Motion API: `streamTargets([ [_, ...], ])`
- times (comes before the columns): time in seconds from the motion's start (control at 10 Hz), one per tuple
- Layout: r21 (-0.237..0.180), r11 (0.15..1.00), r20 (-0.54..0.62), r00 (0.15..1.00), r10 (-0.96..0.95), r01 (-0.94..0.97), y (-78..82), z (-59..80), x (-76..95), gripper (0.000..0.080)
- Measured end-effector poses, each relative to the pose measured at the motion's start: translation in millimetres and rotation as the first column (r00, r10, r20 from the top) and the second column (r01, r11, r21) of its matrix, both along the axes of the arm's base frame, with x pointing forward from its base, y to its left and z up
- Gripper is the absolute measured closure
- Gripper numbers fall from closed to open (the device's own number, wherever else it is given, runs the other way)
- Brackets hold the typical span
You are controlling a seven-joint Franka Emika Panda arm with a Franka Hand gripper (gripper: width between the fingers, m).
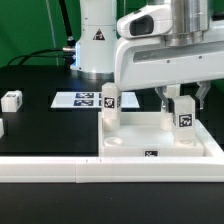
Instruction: Assemble square table
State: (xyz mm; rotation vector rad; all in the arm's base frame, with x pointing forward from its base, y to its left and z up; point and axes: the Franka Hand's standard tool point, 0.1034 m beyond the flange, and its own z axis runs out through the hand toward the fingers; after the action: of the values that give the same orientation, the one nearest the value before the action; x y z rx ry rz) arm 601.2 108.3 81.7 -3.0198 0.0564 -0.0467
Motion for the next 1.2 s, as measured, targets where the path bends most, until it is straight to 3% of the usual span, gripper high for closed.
streamTargets([
  [0.3, 0.006, 0.976, -0.009, 0.976, -0.218, 0.218, 4.5, -0.2, 1.4, 0.0509],
  [0.5, 0.007, 0.912, -0.034, 0.912, -0.409, 0.409, 4.6, -0.5, 1.4, 0.0509],
  [0.8, 0.002, 0.764, -0.071, 0.762, -0.643, 0.645, 5.8, -0.8, 1.1, 0.0509],
  [1.2, -0.018, 0.501, -0.111, 0.497, -0.861, 0.865, 7.1, -1.2, 0.8, 0.0509],
])
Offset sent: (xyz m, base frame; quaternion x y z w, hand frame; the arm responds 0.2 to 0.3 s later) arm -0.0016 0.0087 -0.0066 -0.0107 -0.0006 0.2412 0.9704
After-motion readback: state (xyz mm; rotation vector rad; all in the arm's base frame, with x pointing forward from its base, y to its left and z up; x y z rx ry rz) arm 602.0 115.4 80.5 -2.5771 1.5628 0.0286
